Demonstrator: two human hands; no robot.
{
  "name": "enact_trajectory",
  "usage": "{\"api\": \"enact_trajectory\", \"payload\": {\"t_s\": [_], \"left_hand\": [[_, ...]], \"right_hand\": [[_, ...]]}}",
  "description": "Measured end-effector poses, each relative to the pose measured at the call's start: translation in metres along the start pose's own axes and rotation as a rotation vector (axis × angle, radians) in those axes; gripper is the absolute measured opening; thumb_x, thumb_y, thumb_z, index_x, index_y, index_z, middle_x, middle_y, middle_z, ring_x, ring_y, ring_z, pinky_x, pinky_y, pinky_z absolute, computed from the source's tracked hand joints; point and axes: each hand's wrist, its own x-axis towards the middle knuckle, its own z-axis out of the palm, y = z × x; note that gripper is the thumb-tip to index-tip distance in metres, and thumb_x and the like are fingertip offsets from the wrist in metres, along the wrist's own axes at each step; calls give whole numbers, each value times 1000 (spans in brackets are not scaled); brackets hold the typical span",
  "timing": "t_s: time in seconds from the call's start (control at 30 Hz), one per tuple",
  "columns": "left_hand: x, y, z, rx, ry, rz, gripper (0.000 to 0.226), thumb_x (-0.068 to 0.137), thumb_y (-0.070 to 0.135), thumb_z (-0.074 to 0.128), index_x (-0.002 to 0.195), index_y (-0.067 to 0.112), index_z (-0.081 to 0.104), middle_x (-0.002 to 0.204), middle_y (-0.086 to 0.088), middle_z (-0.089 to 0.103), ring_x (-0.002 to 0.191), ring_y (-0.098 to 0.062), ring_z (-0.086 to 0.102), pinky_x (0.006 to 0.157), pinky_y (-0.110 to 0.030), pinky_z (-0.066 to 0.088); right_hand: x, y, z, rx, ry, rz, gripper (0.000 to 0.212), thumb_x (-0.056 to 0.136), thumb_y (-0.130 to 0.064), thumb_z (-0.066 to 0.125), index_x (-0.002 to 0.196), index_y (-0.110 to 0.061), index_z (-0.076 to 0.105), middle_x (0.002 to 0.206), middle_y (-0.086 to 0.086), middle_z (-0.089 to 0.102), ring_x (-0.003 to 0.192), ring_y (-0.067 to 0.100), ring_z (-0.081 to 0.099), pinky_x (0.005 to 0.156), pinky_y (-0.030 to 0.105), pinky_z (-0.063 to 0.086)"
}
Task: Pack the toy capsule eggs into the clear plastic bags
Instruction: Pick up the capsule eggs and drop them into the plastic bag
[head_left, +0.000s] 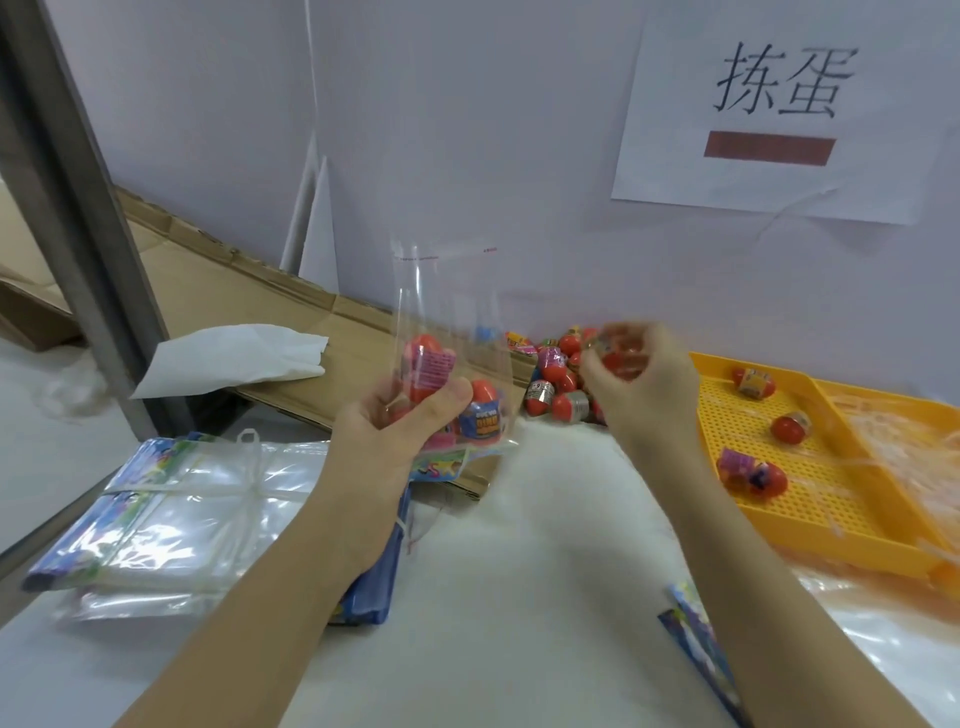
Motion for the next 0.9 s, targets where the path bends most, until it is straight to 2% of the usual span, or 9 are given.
{"api": "enact_trajectory", "payload": {"t_s": [0.1, 0.23, 0.3, 0.4, 0.5, 0.57, 0.67, 0.77, 0.9], "left_hand": [[-1, 0, 4, 30, -2, 22, 43, 48, 40, 79, 86, 22, 75, 83, -1, 77, 74, -16, 74, 61, -23, 58], [-6, 0, 7, 140, -58, 59, 47, 53, 36, 77, 94, 14, 72, 82, -1, 77, 73, -13, 73, 61, -21, 57], [-8, 1, 8, 161, -97, 79, 43, 57, 32, 77, 96, 15, 72, 82, 0, 77, 73, -11, 73, 59, -18, 55], [-8, 1, 6, 195, -108, 105, 42, 59, 25, 90, 97, 17, 72, 83, 0, 76, 75, -12, 73, 63, -19, 55], [-9, 1, 6, 197, -142, 104, 43, 65, 21, 88, 102, 9, 70, 86, -3, 77, 76, -14, 73, 65, -20, 56], [-10, 1, 7, 182, -167, 103, 43, 63, 22, 82, 102, 7, 69, 84, -3, 77, 73, -12, 73, 62, -17, 54], [-13, 3, 10, 165, -179, 104, 41, 61, 21, 77, 100, 14, 68, 79, 0, 76, 68, -10, 73, 57, -15, 52], [-12, 3, 10, 106, -173, 98, 43, 58, 16, 77, 101, 16, 68, 80, 1, 76, 70, -10, 73, 59, -16, 54], [-13, 2, 8, 183, -195, 74, 45, 55, 27, 95, 93, 39, 75, 88, 2, 77, 75, -13, 73, 60, -23, 57]], "right_hand": [[8, -49, -22, 434, -36, -54, 18, 82, -22, 67, 99, -26, 65, 95, 3, 68, 80, 17, 64, 68, 25, 53], [0, -92, -41, 701, -393, -211, 30, 77, -19, 71, 106, -25, 64, 93, 1, 71, 76, 17, 69, 66, 22, 53], [-4, -99, -43, 580, -456, -278, 27, 79, -19, 75, 103, -25, 64, 95, -1, 72, 84, 22, 69, 71, 26, 55], [-4, -96, -42, 166, -346, -410, 20, 84, -31, 72, 102, -34, 63, 90, -24, 65, 80, -1, 56, 72, 10, 40], [-3, -94, -43, -50, -248, -464, 24, 86, -40, 64, 109, -33, 66, 89, -32, 54, 84, 6, 48, 83, 34, 41], [-5, -94, -42, -107, -243, -492, 27, 87, -41, 62, 112, -29, 68, 95, -22, 55, 92, 10, 47, 89, 44, 41], [-5, -95, -41, -151, -270, -501, 27, 89, -36, 65, 114, -29, 69, 106, -9, 47, 104, 15, 40, 97, 42, 36], [-6, -96, -46, -122, -402, -454, 22, 86, -39, 64, 108, -36, 70, 114, -11, 40, 104, 7, 30, 102, 38, 30], [-4, -99, -56, -174, -459, -422, 20, 82, -37, 61, 99, -42, 70, 117, -14, 39, 104, 3, 28, 98, 28, 26]]}}
